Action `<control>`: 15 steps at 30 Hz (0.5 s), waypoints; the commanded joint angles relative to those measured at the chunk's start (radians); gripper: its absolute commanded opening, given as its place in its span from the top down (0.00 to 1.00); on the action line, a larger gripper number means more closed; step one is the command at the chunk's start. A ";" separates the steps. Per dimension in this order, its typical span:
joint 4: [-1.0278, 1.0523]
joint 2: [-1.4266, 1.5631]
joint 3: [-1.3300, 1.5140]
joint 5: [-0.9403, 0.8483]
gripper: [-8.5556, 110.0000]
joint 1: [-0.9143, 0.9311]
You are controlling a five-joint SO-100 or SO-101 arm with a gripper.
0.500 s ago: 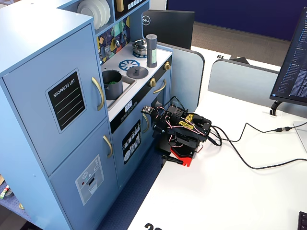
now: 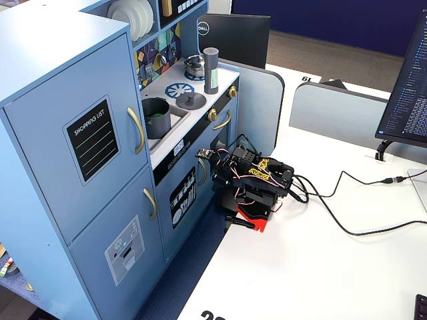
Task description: Put salt in the gray recipient
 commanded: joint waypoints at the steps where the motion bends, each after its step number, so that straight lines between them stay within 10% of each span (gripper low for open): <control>1: -0.035 -0.051 -0.109 -0.035 0.93 0.057; 9: -0.029 -0.265 -0.606 -0.064 0.93 0.400; 15: -0.526 -0.428 -0.776 -0.026 0.86 0.723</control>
